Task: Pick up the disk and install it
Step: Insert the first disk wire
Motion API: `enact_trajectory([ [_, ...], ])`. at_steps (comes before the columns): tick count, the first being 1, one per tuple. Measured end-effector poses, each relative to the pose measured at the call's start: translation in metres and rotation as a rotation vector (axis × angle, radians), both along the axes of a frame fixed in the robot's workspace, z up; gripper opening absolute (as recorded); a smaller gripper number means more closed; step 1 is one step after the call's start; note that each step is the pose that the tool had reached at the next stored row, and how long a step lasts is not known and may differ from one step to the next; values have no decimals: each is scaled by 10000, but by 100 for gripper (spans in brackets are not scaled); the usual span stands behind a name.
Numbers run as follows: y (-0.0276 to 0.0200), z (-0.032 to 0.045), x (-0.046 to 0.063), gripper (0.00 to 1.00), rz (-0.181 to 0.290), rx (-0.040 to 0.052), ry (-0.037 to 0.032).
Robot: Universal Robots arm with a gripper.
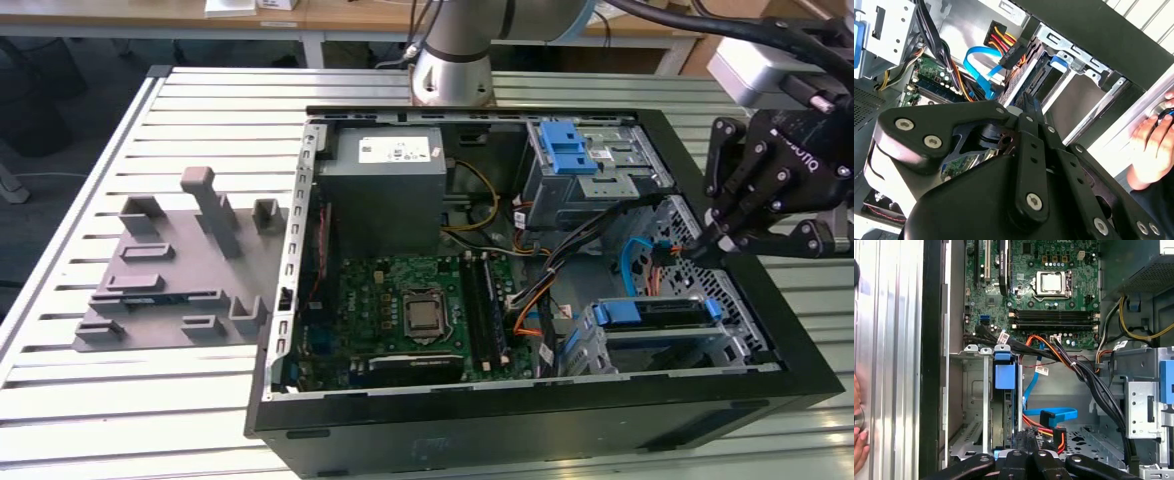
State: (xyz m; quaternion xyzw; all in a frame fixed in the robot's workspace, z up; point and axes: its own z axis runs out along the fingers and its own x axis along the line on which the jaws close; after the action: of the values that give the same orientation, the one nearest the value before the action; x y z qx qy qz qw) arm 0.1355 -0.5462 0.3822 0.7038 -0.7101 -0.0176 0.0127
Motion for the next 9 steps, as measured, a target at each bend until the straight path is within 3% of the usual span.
enact_trajectory([
  [9, 2, -12, 32, 11, -2, 2, 0],
])
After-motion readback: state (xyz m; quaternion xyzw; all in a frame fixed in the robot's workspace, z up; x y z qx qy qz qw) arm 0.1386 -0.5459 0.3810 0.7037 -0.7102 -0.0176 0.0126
